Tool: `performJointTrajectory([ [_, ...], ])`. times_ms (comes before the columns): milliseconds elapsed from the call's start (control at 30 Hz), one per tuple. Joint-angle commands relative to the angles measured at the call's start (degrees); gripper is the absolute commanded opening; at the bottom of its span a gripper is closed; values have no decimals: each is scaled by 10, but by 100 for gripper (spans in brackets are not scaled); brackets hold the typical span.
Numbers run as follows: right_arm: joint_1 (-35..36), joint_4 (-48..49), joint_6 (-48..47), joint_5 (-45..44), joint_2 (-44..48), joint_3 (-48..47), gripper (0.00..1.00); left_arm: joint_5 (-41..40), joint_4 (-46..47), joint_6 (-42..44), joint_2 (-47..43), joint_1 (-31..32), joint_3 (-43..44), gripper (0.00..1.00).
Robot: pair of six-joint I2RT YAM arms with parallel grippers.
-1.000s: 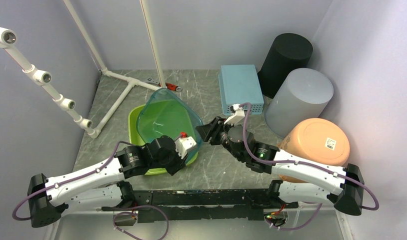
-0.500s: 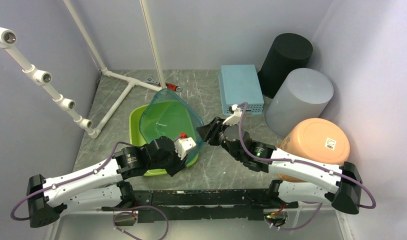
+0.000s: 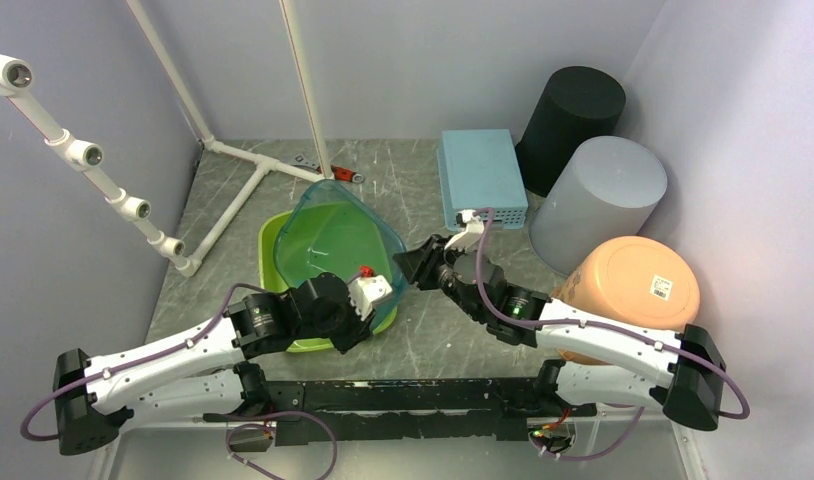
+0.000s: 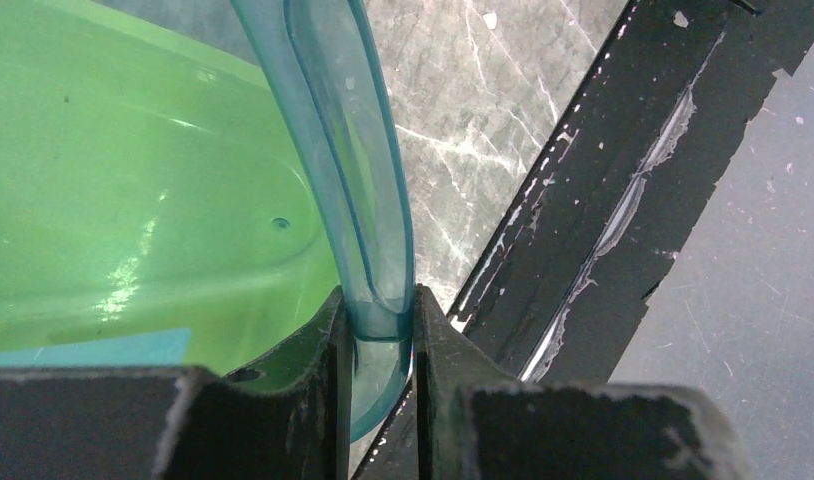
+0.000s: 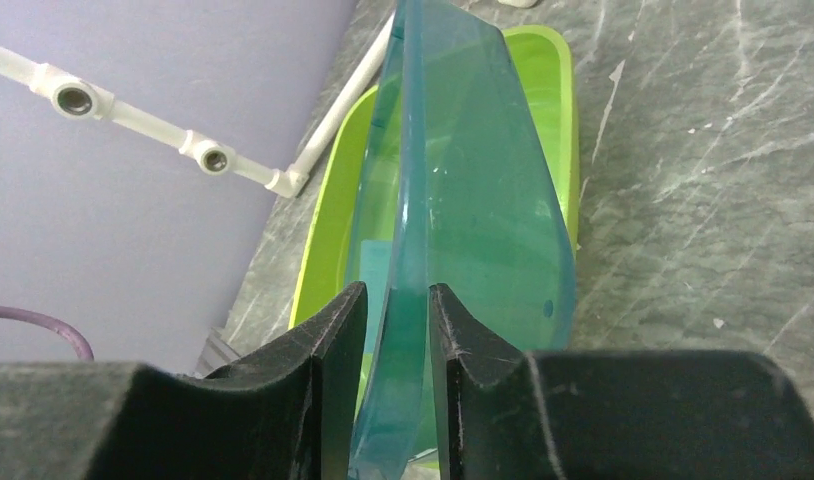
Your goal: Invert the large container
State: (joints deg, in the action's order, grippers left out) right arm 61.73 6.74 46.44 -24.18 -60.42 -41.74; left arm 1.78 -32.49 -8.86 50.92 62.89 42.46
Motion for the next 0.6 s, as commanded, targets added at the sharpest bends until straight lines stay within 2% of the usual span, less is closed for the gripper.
performJointTrajectory([
  [0, -8, 61, 3, 47, 3, 10, 32, 59, 76, 11, -16, 13, 25, 3],
  [100, -9, 46, 4, 48, -14, -3, 28, 68, 85, 10, -11, 13, 26, 3],
  [167, -10, 23, 3, 44, -22, -17, 17, 69, 87, 10, -8, 13, 28, 3],
  [233, -10, 15, -11, 50, -26, -24, 0, 68, 88, 10, -7, 13, 27, 3],
  [400, -10, 32, -51, 84, -13, -23, 0, 50, 84, 3, -6, 13, 29, 3],
  [467, -10, 33, -60, 82, -2, -21, 0, 24, 72, -13, -4, 13, 35, 8],
  [500, -10, 37, -65, 78, 3, -18, 0, 18, 67, -19, -2, 13, 40, 13],
  [567, -9, 47, -104, 71, 6, -20, 0, 3, 51, -33, 1, 13, 51, 35],
])
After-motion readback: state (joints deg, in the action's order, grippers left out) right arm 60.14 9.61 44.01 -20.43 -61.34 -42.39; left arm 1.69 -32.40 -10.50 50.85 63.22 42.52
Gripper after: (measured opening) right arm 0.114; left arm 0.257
